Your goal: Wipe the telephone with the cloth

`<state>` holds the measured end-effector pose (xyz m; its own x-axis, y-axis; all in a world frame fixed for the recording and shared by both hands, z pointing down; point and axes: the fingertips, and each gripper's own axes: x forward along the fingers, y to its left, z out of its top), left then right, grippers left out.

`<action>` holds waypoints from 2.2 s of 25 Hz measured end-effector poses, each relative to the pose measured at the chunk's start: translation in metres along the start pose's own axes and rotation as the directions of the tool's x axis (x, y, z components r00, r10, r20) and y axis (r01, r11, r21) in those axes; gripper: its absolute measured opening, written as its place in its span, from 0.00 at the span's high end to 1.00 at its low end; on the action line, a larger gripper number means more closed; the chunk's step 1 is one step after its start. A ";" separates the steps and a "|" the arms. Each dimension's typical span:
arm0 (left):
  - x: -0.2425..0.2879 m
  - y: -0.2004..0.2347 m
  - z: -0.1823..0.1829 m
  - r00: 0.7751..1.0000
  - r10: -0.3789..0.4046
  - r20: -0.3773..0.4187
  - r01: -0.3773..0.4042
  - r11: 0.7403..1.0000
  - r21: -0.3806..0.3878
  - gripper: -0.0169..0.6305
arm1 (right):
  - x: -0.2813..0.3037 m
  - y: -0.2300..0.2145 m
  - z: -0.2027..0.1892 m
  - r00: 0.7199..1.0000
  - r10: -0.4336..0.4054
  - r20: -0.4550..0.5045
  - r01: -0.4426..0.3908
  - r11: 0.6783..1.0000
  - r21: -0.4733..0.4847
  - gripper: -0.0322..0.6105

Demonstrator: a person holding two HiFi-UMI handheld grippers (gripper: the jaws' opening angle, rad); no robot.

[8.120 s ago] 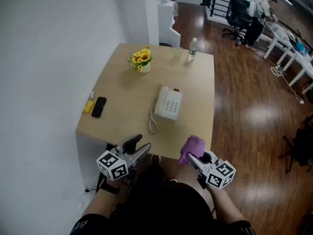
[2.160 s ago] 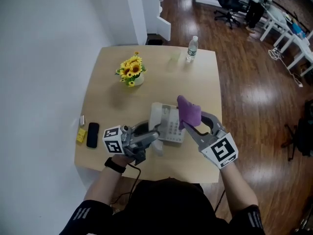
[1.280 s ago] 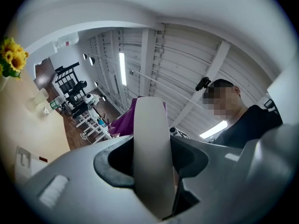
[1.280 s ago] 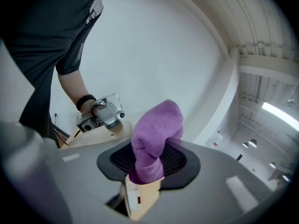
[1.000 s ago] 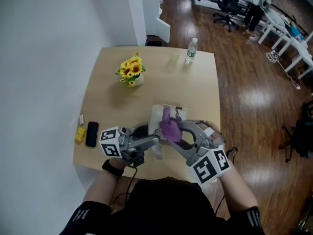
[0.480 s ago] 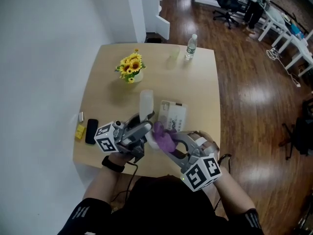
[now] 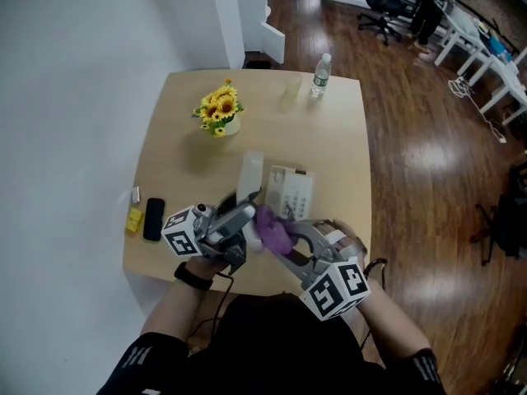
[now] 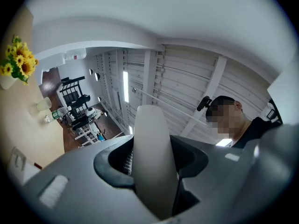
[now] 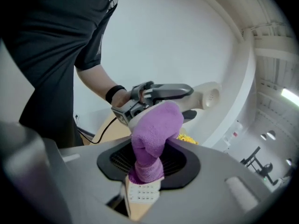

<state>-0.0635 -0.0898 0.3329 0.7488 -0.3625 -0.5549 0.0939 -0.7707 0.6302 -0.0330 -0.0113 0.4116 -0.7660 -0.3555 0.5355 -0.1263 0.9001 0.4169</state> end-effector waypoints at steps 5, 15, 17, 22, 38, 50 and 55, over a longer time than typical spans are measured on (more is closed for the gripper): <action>0.000 0.000 0.004 1.000 0.004 0.014 -0.004 1.000 0.001 0.65 | 0.008 0.012 0.001 0.999 0.038 -0.022 -0.038 0.999 -0.010 0.73; -0.010 0.010 0.000 0.998 0.062 -0.006 -0.062 0.998 0.024 0.65 | 0.014 0.056 -0.032 0.989 0.150 -0.009 -0.149 0.987 0.060 0.73; -0.015 0.018 -0.001 0.992 0.122 -0.043 -0.119 0.991 0.062 0.65 | 0.020 0.044 -0.046 0.993 0.118 0.010 -0.119 0.983 0.138 0.73; -0.043 0.041 -0.011 0.954 0.281 -0.104 -0.270 0.957 0.108 0.65 | 0.040 0.006 -0.101 0.999 0.035 -0.002 -0.032 0.931 0.364 0.73; -0.126 0.066 -0.047 0.829 0.531 -0.176 -0.516 0.847 0.129 0.65 | 0.198 -0.095 -0.247 0.939 0.047 -0.342 0.114 0.893 0.435 0.73; -0.151 0.071 -0.035 0.793 0.590 -0.152 -0.576 0.807 0.132 0.65 | 0.232 -0.028 -0.258 0.901 0.141 -0.411 -0.013 0.954 0.299 0.73; -0.144 0.078 -0.031 0.798 0.581 -0.159 -0.563 0.814 0.144 0.65 | 0.226 0.032 -0.252 0.878 0.229 -0.420 -0.166 0.969 0.183 0.73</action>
<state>-0.1437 -0.0812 0.4791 0.7570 -0.6534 0.0094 -0.4397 -0.4986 0.7470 -0.0511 -0.1266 0.7311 -0.4374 -0.2114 0.8741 -0.1111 0.9772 0.1807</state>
